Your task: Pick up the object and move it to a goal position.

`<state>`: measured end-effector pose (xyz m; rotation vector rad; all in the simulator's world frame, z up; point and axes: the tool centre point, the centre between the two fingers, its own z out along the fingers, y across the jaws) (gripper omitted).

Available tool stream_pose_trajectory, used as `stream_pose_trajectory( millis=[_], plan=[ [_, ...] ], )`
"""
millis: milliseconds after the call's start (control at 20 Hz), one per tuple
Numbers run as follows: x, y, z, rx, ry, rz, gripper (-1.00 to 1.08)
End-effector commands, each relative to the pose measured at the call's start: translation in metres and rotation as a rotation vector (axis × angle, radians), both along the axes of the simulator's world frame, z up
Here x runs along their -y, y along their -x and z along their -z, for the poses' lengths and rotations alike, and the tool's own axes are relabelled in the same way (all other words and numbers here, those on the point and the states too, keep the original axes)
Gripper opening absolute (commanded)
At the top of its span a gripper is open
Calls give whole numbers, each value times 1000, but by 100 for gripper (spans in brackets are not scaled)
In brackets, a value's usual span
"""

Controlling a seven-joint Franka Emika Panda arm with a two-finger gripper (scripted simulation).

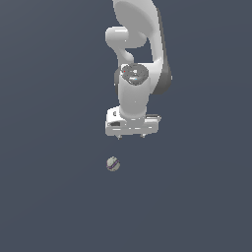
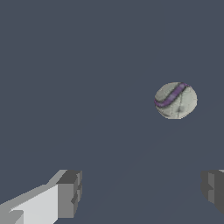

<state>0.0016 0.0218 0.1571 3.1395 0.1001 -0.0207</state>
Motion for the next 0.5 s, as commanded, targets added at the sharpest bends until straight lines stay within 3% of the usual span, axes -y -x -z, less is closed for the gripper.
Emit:
stream_pose_trajectory(
  millis=[0, 450],
  plan=[
    [0, 0, 0, 0, 0, 0, 100],
    [-29, -11, -23, 56, -14, -48, 100]
  ],
)
